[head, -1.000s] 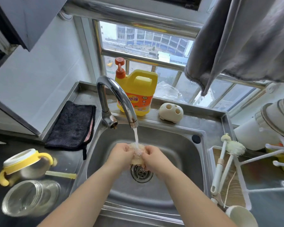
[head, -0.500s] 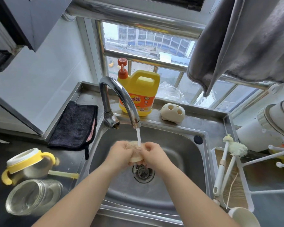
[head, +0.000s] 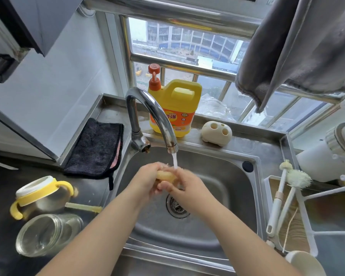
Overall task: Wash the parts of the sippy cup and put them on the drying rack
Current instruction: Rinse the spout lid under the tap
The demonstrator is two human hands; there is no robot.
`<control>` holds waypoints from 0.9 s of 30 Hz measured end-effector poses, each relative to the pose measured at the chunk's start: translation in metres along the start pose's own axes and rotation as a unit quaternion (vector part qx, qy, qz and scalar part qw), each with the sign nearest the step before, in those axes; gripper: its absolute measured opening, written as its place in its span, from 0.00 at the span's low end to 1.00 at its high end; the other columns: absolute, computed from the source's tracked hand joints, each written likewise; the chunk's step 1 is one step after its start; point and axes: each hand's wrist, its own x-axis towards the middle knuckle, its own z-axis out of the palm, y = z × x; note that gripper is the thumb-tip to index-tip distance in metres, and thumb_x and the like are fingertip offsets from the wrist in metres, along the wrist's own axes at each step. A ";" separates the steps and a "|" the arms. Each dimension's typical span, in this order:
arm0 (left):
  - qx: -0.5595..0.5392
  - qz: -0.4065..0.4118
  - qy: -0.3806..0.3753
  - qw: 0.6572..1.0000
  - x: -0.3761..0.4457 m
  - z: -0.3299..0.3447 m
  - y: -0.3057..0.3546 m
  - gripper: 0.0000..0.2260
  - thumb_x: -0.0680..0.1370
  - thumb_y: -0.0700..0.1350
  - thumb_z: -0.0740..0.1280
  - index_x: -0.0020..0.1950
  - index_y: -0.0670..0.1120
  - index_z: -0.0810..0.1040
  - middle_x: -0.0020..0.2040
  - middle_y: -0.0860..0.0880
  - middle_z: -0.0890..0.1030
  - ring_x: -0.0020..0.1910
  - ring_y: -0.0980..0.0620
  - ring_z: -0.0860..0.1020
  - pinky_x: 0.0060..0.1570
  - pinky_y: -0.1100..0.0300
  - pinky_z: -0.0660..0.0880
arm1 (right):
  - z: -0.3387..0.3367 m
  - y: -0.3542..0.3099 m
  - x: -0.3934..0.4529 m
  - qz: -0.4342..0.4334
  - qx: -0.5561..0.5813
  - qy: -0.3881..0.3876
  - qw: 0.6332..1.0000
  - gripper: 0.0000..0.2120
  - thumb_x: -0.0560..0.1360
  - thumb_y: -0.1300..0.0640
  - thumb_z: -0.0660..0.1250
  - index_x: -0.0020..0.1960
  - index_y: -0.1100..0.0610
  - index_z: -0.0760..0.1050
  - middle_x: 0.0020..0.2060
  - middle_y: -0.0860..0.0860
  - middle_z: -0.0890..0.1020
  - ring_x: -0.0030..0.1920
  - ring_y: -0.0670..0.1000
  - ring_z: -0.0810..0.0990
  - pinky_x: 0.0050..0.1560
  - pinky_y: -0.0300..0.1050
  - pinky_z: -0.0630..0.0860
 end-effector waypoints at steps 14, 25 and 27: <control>0.075 0.147 -0.030 0.986 -0.014 0.004 -0.039 0.18 0.70 0.57 0.67 0.55 0.49 0.78 0.47 0.50 0.84 0.43 0.59 0.80 0.41 0.69 0.73 | 0.009 0.000 0.019 0.177 0.430 0.082 0.882 0.22 0.80 0.43 0.56 0.51 0.60 0.79 0.38 0.55 0.83 0.37 0.51 0.82 0.36 0.45 0.80; 0.034 0.196 -0.039 0.979 -0.015 0.006 -0.031 0.17 0.75 0.50 0.64 0.60 0.42 0.72 0.51 0.41 0.81 0.46 0.50 0.80 0.44 0.55 0.78 | 0.004 -0.001 0.013 0.138 0.466 0.037 0.873 0.16 0.73 0.47 0.67 0.50 0.60 0.74 0.46 0.57 0.83 0.44 0.55 0.83 0.42 0.49 0.81; 0.032 0.180 -0.062 0.981 -0.013 0.007 -0.035 0.18 0.77 0.44 0.64 0.65 0.40 0.69 0.54 0.40 0.81 0.46 0.49 0.82 0.48 0.53 0.80 | 0.001 -0.003 0.018 0.173 0.411 0.066 0.893 0.22 0.73 0.41 0.65 0.49 0.62 0.75 0.45 0.58 0.84 0.43 0.56 0.83 0.43 0.53 0.82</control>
